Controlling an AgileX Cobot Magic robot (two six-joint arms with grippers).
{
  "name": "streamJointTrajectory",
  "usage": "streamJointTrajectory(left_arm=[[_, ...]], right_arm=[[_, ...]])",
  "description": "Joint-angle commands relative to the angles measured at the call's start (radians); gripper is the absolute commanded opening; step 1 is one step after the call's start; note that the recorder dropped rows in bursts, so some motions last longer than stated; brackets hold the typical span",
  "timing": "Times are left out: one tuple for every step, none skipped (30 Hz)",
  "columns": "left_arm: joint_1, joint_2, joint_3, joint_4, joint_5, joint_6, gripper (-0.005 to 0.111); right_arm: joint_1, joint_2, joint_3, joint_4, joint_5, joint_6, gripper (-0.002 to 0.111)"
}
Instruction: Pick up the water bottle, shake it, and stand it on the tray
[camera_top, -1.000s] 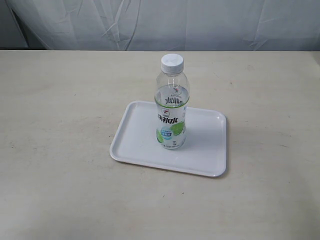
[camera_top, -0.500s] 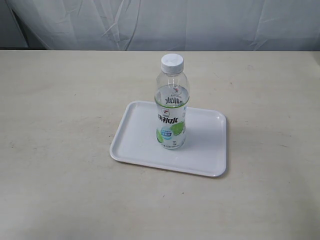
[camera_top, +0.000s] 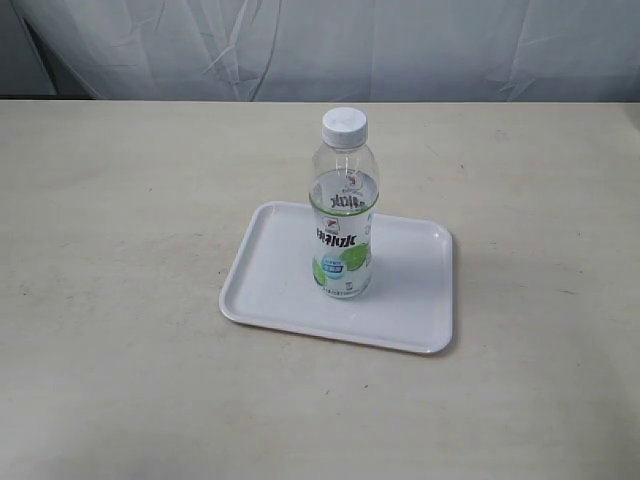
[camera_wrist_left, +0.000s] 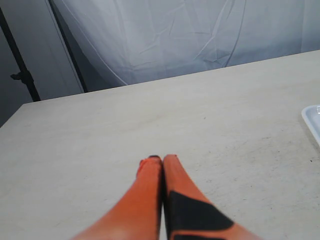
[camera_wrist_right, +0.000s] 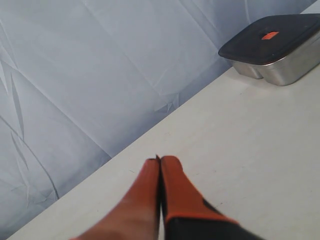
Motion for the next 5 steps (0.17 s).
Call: streamJointTrajectory(left_arm=[[0.0, -0.005, 0.004, 0.002, -0.013, 0.0, 0.0], [0.0, -0.005, 0.004, 0.002, -0.013, 0.0, 0.0], [0.0, -0.005, 0.004, 0.002, -0.013, 0.0, 0.0], [0.0, -0.005, 0.004, 0.002, -0.013, 0.0, 0.0], [0.0, -0.005, 0.004, 0.002, -0.013, 0.0, 0.0]], right_arm=[[-0.006, -0.004, 0.002, -0.002, -0.003, -0.005, 0.001], [-0.006, -0.004, 0.002, -0.002, -0.003, -0.005, 0.001], [-0.006, -0.004, 0.002, -0.002, -0.003, -0.005, 0.001], [-0.006, -0.004, 0.002, -0.002, -0.003, -0.005, 0.001], [-0.006, -0.004, 0.002, -0.002, -0.003, -0.005, 0.001]])
